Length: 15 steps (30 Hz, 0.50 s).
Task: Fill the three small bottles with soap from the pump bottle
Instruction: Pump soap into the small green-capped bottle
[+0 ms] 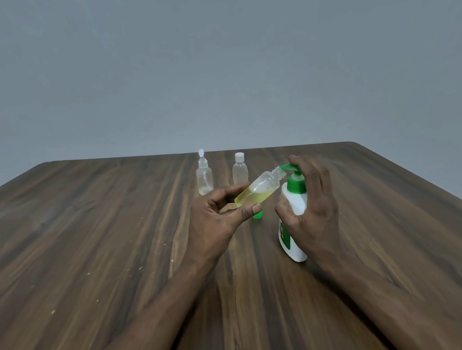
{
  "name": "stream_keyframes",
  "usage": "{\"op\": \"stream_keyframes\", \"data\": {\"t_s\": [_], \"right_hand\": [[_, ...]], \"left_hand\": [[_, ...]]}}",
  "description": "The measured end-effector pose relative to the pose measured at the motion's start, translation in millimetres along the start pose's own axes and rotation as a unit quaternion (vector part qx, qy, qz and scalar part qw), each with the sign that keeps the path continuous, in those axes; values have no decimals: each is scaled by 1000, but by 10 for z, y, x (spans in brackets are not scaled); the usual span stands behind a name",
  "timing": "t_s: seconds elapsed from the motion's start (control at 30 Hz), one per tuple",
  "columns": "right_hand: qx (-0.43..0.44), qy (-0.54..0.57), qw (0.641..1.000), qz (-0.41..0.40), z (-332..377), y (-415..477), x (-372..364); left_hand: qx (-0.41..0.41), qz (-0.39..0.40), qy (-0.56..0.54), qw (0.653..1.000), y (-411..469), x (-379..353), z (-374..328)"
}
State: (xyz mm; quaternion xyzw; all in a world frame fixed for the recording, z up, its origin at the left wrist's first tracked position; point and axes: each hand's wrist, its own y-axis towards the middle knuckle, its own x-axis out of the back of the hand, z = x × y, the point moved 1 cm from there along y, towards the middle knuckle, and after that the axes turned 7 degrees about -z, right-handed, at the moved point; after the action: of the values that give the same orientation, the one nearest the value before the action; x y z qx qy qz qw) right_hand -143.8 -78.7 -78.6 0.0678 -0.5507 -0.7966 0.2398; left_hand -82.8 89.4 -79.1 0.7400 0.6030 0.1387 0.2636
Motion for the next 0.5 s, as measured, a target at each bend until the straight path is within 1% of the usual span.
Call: {"op": "stream_keyframes", "data": {"t_s": [0.27,0.5], "right_hand": [[-9,7,1000,-4,10,1,-8],[2,4,1000,-1,0,7,0]], "left_hand": [[-6,1,8,1000,2,8,13],[-1,-2,6,1000,13,4,33]]}}
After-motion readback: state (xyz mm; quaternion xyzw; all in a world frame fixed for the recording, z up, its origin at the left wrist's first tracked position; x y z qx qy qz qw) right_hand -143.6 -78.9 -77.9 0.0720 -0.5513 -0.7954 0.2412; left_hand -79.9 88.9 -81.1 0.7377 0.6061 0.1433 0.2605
